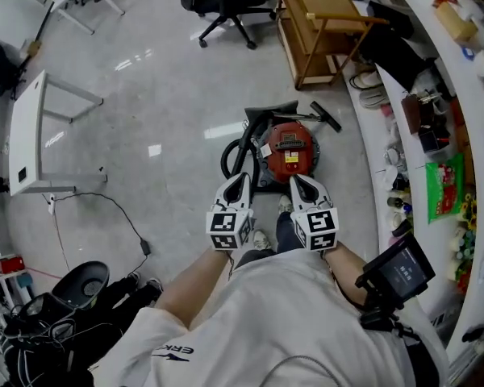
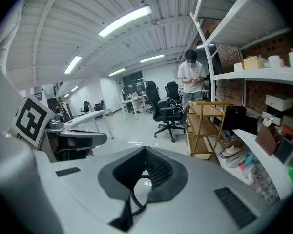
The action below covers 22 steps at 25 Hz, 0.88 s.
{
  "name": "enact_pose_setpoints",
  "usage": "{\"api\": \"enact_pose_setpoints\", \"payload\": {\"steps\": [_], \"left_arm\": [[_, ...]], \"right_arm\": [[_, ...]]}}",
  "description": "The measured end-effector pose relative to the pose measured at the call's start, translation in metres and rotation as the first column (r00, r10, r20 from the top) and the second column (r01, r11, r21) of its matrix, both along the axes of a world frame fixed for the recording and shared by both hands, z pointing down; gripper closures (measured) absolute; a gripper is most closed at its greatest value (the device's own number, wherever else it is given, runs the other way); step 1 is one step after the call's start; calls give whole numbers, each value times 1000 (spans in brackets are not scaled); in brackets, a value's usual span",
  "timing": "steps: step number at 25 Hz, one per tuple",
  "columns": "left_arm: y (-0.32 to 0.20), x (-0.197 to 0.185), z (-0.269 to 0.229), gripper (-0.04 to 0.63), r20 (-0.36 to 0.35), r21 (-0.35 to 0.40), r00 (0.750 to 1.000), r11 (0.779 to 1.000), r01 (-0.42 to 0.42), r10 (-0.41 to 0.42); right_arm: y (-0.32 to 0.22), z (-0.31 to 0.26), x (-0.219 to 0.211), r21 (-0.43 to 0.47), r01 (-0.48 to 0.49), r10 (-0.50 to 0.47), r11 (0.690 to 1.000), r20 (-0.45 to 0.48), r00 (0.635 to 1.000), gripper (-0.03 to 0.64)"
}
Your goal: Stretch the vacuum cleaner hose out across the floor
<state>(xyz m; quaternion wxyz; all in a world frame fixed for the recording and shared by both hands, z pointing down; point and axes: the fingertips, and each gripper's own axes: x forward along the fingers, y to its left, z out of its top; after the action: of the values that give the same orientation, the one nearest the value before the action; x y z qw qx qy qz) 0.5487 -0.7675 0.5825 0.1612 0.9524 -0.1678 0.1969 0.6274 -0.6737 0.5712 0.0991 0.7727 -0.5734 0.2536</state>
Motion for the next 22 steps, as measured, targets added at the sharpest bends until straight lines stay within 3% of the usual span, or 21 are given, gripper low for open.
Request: {"api": "enact_pose_setpoints", "payload": {"steps": [15,22], "left_arm": [[-64,60,106,594,179,-33,982,997,72,-65],[-88,68,167,592,289,-12,954,996,92,-85]], "right_arm": [[-61,98,85,-109,40,-29,993,96,995,618],[-78,148,104,-153,54,-33,987,138,990,618]]}}
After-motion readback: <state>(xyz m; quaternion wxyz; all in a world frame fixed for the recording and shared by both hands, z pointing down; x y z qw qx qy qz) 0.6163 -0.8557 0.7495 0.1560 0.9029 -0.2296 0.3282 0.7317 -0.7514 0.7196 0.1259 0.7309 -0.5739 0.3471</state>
